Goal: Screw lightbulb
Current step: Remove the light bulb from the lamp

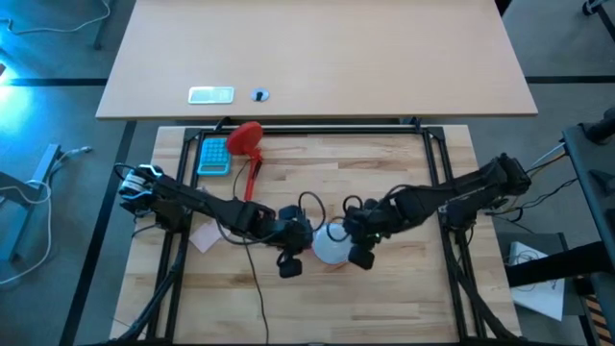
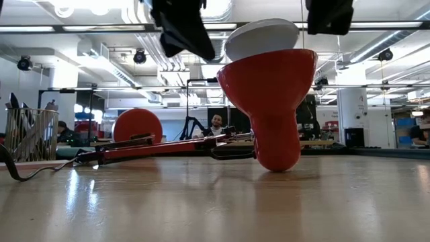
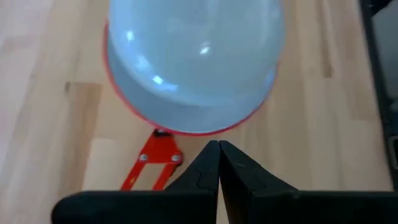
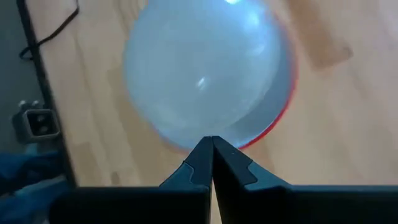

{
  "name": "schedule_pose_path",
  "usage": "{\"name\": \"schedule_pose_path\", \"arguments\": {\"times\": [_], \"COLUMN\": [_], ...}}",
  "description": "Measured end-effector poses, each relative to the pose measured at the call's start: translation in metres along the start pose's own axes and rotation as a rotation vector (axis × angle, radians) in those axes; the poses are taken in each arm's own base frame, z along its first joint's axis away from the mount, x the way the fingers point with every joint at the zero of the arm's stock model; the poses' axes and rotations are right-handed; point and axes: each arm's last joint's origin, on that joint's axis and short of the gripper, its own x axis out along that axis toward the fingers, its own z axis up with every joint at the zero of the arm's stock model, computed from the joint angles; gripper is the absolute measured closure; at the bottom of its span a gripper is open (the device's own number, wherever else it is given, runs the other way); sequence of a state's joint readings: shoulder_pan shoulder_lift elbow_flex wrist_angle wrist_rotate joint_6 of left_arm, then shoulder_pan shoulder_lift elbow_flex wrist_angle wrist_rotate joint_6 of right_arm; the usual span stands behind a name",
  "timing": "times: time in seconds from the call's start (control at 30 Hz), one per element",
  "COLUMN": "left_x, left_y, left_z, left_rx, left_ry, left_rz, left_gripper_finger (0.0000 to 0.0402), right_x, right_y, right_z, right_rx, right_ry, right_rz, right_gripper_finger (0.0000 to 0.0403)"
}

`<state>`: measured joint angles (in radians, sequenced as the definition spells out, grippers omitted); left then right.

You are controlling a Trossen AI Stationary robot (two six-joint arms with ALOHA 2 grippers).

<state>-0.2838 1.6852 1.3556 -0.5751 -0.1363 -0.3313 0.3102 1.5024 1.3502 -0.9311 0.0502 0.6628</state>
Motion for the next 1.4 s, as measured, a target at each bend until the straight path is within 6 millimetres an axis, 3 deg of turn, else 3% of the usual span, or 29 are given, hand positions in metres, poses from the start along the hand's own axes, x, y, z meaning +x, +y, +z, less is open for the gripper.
{"name": "schedule_pose_path", "arguments": {"times": [0.17,0.33,0.53,0.7,0.93,1.1,1.27,1.4], "left_x": [0.006,0.014,0.010,0.000,0.001,0.008,0.011,0.010], "left_y": [0.018,0.020,-0.001,-0.019,0.003,0.017,0.020,0.016], "left_z": [0.007,0.010,0.004,0.009,0.000,-0.006,-0.009,-0.010], "left_rx": [-0.087,-0.054,-0.007,0.035,0.049,0.046,0.069,0.056], "left_ry": [-0.029,-0.045,-0.024,-0.040,0.086,0.126,0.135,0.134], "left_rz": [0.038,0.029,-0.070,-0.167,-0.044,-0.010,-0.005,-0.012], "left_gripper_finger": [0.0401,0.0401,0.0401,0.0401,0.0402,0.0401,0.0401,0.0401], "right_x": [0.005,0.017,0.019,0.009,0.006,0.014,0.020,0.021], "right_y": [0.013,0.021,0.009,-0.001,0.013,0.026,0.034,0.029], "right_z": [-0.012,-0.010,-0.002,0.004,-0.008,-0.016,-0.021,-0.018], "right_rx": [0.053,0.049,0.057,0.076,0.090,0.089,-0.108,-0.239], "right_ry": [0.035,0.021,0.009,-0.032,0.000,0.024,0.030,0.023], "right_rz": [0.012,0.033,-0.015,-0.050,0.003,0.012,0.014,0.005], "right_gripper_finger": [0.0403,0.0403,0.0403,0.0403,0.0403,0.0403,0.0401,0.0367]}}
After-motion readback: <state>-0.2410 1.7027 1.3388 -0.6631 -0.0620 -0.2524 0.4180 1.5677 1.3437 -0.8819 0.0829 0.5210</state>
